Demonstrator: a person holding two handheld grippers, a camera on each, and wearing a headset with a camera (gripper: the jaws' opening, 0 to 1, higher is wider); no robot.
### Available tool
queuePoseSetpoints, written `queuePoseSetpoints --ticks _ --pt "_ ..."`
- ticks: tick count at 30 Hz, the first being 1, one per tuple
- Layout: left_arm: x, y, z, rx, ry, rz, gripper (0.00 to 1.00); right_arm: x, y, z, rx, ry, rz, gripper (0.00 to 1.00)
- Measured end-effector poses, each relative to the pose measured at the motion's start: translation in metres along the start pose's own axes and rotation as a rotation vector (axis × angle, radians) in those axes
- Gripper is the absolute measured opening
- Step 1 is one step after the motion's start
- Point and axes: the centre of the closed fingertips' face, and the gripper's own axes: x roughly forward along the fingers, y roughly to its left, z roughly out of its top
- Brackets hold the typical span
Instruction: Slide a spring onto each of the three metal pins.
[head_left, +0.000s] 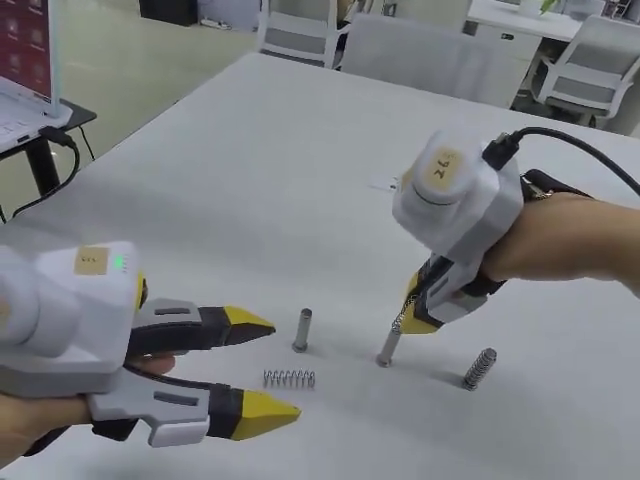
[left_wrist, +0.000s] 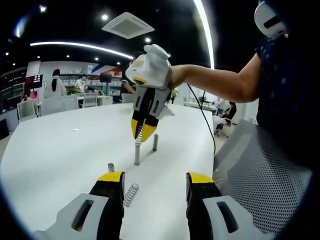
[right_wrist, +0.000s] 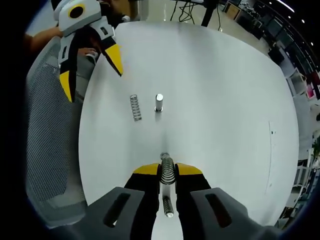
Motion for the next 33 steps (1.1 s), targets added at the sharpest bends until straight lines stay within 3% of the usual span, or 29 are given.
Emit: queuePoseSetpoints --ticks 16,33 --pt "0.000 0.002 -0.002 -0.008 0.002 0.005 0.43 0.027 -0.002 -0.006 0.014 0.028 0.036 0.09" --pt "-0.001 0.003 -0.002 -0.011 0.000 0.015 0.43 0.058 0.002 -0.013 0.014 0.047 0.038 0.09"
